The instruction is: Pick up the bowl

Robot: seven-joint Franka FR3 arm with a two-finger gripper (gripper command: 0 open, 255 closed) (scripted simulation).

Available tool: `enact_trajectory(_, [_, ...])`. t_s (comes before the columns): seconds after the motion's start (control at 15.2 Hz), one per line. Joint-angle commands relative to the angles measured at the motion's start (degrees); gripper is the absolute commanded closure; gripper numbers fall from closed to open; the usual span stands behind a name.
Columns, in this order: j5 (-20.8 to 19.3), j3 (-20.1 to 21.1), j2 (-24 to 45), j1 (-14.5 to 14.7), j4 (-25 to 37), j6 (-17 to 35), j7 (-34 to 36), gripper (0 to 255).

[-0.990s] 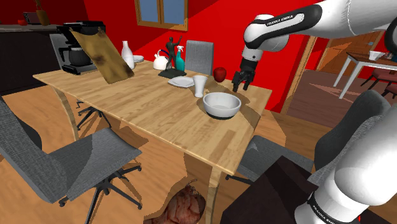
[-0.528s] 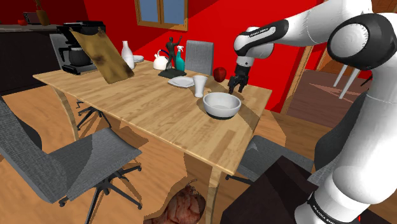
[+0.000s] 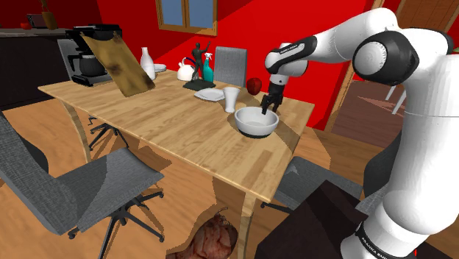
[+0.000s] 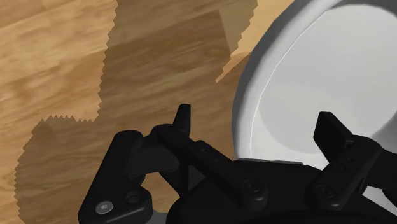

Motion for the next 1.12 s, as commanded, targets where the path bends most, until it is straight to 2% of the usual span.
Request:
enact_trajectory(0.0, [0.29,0.11,0.65,-0.01,-0.73,1.36,-0.27,0])
enact_trajectory(0.2, [0.50,0.19,1.11,-0.03,-1.31,2.37,-0.51,0])
enact_trajectory(0.26, [0.54,0.19,1.27,-0.08,-1.12,2.33,-0.55,255])
enact_trajectory(0.86, [0.50,0.18,1.11,-0.03,-1.31,2.37,-0.51,255])
enact_trajectory(1.06, [0.10,0.04,0.25,0.02,-0.18,0.44,-0.06,255])
